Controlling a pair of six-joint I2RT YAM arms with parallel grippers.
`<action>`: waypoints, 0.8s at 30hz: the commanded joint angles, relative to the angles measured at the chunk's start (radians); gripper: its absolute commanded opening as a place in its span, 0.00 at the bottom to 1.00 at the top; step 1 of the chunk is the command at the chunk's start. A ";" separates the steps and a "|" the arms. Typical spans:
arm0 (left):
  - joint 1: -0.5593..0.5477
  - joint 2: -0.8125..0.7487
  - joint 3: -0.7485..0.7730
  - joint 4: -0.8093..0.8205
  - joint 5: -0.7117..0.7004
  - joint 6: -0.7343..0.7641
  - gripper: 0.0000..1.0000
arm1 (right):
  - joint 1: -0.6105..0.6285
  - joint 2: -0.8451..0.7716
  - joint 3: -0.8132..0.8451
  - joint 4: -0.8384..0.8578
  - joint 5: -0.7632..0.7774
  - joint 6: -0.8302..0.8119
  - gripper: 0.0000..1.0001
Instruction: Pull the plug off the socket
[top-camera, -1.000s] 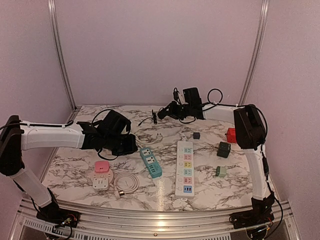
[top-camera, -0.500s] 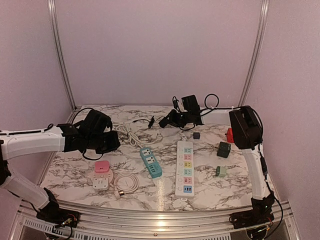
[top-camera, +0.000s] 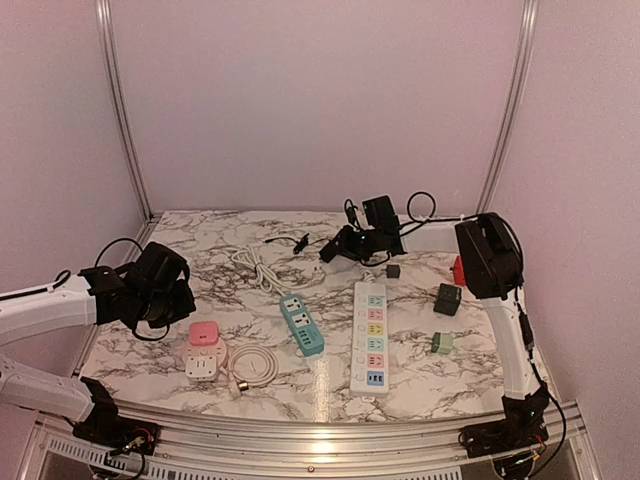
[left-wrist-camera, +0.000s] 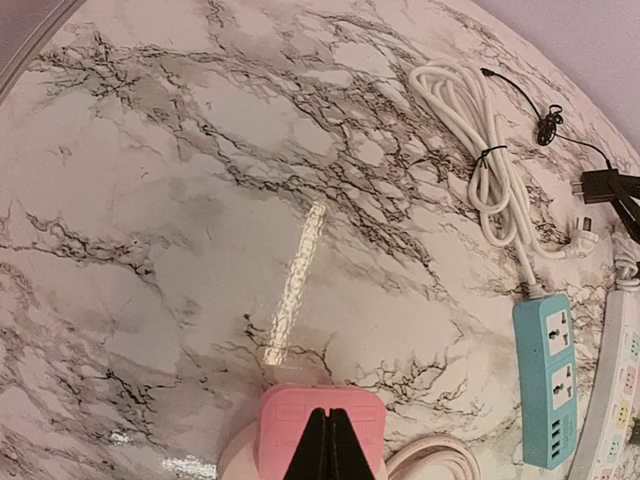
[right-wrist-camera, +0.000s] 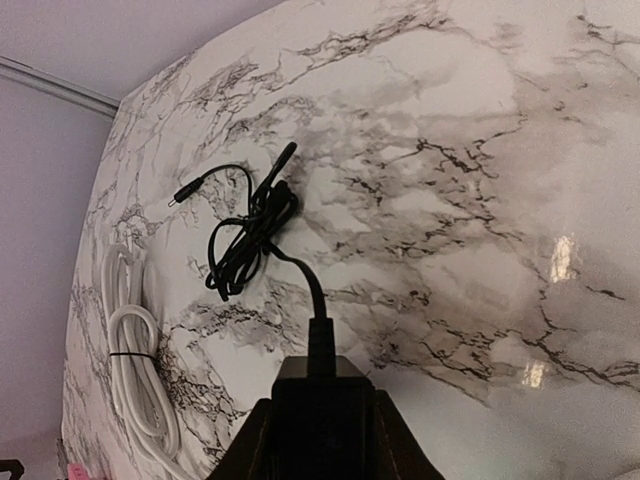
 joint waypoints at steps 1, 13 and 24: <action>0.028 -0.036 -0.072 -0.086 -0.049 -0.049 0.00 | 0.004 0.021 0.002 -0.010 0.022 -0.023 0.30; 0.082 -0.100 -0.226 -0.060 0.008 -0.125 0.00 | 0.004 0.016 0.025 -0.061 0.047 -0.053 0.57; 0.080 -0.085 -0.305 0.010 0.109 -0.159 0.00 | 0.012 -0.055 0.015 -0.124 0.141 -0.092 0.70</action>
